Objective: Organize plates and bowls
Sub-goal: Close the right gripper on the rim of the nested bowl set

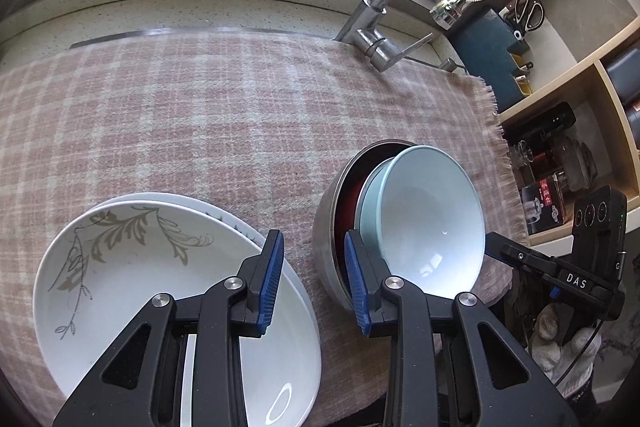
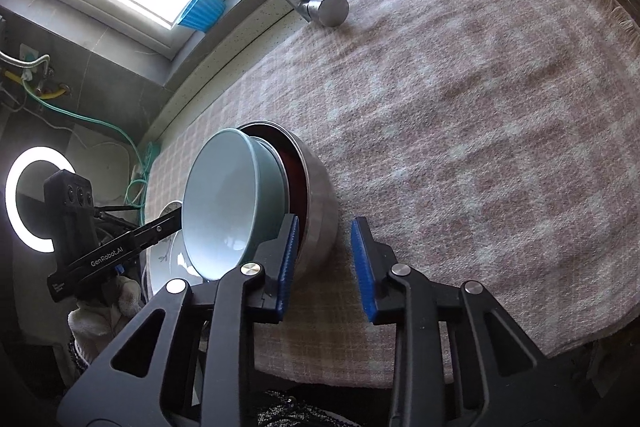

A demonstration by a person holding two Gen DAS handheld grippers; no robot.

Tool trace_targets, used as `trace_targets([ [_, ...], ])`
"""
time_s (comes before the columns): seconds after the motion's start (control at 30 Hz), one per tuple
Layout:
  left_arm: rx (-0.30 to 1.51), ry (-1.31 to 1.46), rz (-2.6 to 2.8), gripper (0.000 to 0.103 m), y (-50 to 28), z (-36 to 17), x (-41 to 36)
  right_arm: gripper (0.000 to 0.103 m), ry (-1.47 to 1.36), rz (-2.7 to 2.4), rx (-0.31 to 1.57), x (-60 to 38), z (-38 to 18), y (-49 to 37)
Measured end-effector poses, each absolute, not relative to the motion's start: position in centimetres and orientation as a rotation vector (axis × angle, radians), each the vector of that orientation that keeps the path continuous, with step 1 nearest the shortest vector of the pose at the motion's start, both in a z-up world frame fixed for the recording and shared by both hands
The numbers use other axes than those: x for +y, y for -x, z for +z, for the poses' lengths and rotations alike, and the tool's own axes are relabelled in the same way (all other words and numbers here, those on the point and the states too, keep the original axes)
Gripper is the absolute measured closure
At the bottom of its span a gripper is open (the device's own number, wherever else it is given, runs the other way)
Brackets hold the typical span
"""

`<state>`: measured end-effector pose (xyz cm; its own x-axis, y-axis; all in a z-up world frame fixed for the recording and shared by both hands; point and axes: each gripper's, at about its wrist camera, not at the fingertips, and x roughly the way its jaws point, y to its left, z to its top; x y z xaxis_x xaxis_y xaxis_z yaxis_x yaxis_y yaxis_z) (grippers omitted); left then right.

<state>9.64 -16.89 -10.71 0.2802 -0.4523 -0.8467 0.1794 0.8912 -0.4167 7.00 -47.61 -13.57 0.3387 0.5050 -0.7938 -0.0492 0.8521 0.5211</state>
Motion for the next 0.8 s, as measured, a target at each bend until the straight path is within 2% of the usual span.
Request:
trace_targets([
  [0.1, 1.234, 0.270, -0.433, 0.075, -9.9, -11.2, -17.1, 0.078, -0.456, 0.387, 1.192, -47.2, -14.0, -7.4],
  [0.17, 1.243, 0.270, -0.430, 0.080, -10.1, -11.5, -17.1, 0.079, -0.447, 0.389, 1.197, -46.9, -14.2, -7.5],
  [0.3, 1.253, 0.284, -0.436, 0.080, -10.4, -11.7, -17.0, 0.084, -0.414, 0.384, 1.215, -46.0, -14.5, -7.8],
  [0.57, 1.284, 0.301, -0.474, 0.094, -10.9, -12.4, -17.7, 0.089, -0.393, 0.378, 1.224, -45.4, -14.6, -8.2],
  [0.8, 1.282, 0.266, -0.469, 0.095, -10.7, -12.1, -18.1, 0.090, -0.369, 0.359, 1.233, -45.0, -14.3, -8.2],
])
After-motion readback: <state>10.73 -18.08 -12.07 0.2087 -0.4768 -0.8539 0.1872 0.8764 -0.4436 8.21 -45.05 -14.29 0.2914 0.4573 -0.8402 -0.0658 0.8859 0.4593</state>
